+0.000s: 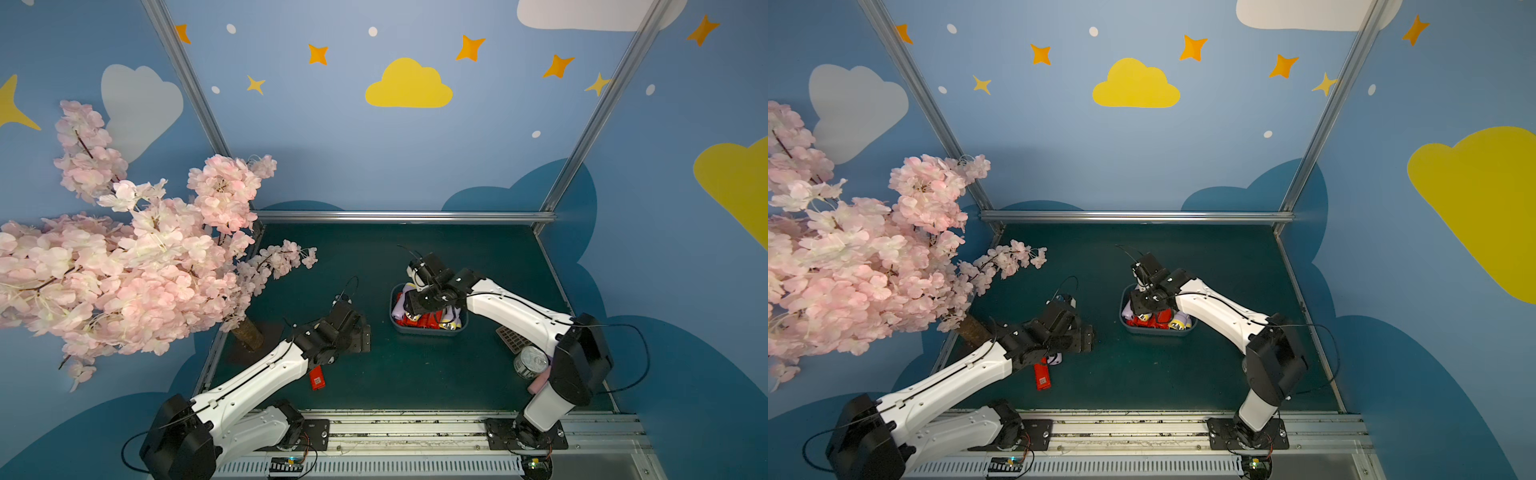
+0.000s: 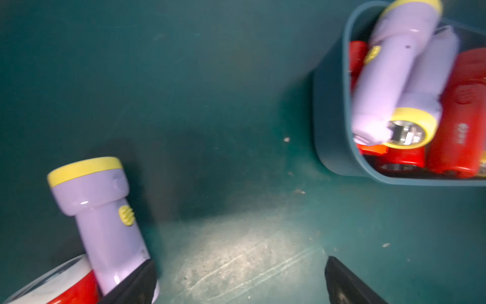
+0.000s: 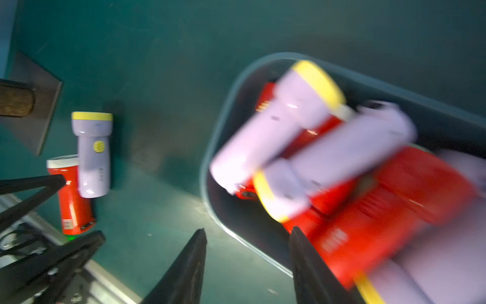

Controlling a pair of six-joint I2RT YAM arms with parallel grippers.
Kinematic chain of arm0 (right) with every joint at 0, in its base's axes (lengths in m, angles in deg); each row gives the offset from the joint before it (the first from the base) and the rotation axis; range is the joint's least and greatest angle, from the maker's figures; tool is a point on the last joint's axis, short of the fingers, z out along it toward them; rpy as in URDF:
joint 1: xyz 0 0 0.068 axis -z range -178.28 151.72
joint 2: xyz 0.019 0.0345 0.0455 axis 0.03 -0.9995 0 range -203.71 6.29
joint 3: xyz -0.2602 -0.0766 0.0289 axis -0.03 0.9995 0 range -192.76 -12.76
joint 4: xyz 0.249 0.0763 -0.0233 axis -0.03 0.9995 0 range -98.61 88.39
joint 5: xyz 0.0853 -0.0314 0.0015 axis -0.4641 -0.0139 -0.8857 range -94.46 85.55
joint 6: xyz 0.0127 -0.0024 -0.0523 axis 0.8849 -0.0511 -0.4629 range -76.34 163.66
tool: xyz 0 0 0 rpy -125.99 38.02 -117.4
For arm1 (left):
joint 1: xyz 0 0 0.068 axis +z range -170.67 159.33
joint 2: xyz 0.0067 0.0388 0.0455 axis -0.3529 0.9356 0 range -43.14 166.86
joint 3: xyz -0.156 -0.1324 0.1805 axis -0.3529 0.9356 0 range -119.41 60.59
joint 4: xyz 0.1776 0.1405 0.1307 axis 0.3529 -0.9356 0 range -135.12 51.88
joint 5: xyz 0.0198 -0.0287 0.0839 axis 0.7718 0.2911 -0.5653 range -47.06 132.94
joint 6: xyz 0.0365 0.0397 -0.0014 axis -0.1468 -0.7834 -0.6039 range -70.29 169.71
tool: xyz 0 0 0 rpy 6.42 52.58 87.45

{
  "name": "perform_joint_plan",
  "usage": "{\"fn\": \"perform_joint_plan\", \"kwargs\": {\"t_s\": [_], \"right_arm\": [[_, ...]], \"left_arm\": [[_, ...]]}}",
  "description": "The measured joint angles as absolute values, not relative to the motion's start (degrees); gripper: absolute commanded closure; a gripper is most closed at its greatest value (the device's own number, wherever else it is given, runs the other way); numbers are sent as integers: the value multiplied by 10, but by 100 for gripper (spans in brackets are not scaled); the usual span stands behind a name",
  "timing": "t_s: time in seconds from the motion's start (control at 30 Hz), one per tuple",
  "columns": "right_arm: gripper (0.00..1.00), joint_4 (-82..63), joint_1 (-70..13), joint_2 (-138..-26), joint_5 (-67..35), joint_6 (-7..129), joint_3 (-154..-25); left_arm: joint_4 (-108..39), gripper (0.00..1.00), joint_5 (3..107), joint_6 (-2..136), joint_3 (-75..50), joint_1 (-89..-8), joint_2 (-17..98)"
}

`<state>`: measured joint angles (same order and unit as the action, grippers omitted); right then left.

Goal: Put the flashlights into the storage boxes
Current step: Pick up the flashlight from the center of the board.

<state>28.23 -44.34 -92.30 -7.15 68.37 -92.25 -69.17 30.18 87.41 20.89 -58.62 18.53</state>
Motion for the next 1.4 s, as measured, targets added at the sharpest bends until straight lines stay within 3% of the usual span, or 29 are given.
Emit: {"fn": "perform_joint_plan", "kwargs": {"t_s": [0.17,0.37,0.4,0.5,0.57,1.0,1.4], "right_arm": [[49,281,-457,-1003,-103,688,-980],[47,285,-453,-1023,-112,687,-1010],[45,285,-452,-1023,-112,685,-1013],[20,285,-446,-1023,-111,681,-1016],[14,287,-441,-1022,-108,674,-1013],[12,293,-388,-903,-78,654,-896],[12,272,-375,-838,-89,650,-813]], "left_arm": [[-690,1,304,888,232,-574,156],[-706,1,307,911,268,-573,125],[-711,1,307,914,270,-573,122],[-729,1,307,927,271,-573,111],[-742,1,304,936,271,-573,100],[-836,21,276,1018,270,-573,70],[-839,22,256,1044,247,-572,155]]}}
